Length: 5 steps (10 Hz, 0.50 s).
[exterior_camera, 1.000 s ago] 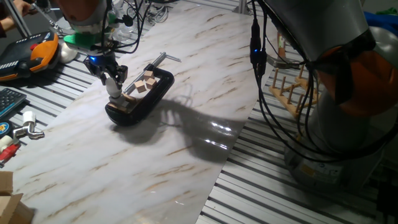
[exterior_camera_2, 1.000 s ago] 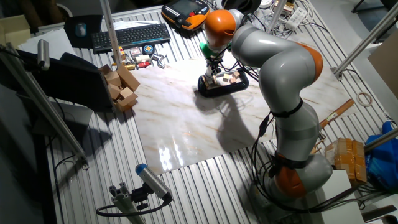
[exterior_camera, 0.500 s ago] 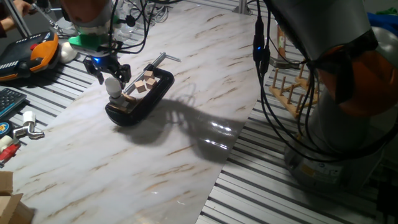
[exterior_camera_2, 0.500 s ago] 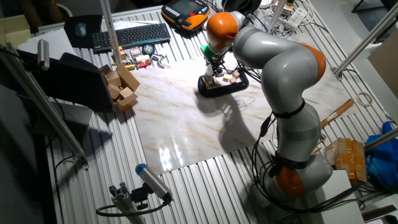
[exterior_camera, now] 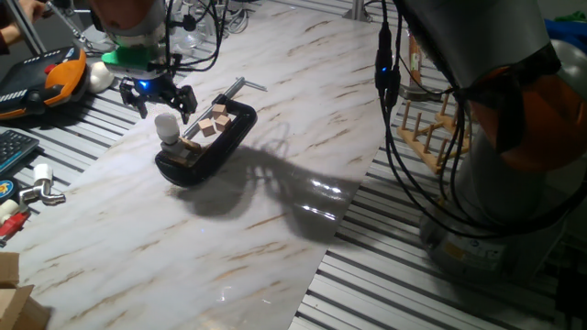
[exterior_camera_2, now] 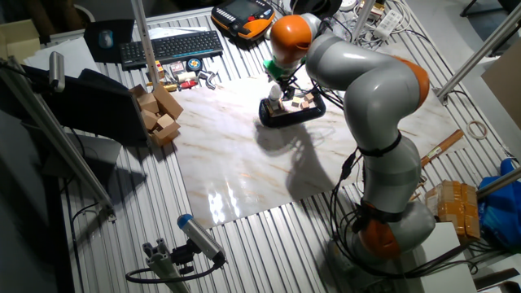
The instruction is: Install the light bulb by rotating it
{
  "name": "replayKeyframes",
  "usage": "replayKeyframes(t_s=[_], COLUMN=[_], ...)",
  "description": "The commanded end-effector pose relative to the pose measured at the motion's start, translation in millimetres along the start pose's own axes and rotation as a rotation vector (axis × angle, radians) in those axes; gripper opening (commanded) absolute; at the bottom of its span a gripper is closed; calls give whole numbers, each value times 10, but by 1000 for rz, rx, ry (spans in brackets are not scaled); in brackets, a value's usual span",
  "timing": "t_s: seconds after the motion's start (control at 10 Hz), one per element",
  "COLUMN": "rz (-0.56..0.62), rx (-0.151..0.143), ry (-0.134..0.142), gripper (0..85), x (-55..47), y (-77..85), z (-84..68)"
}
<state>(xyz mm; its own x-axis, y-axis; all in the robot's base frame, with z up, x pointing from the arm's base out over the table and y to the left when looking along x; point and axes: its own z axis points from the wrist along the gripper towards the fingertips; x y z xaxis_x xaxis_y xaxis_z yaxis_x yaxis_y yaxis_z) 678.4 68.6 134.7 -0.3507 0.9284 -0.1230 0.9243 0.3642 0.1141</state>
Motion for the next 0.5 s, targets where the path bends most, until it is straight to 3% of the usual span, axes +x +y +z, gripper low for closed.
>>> replayKeyframes(t_s=[0.0, 0.3, 0.4], rz=[-56, -300, -414], rx=[-7, 45, 57], ry=[26, 74, 69], gripper=[680, 170, 0], x=[-73, -257, -255], y=[0, 56, 45], z=[-95, -419, -484])
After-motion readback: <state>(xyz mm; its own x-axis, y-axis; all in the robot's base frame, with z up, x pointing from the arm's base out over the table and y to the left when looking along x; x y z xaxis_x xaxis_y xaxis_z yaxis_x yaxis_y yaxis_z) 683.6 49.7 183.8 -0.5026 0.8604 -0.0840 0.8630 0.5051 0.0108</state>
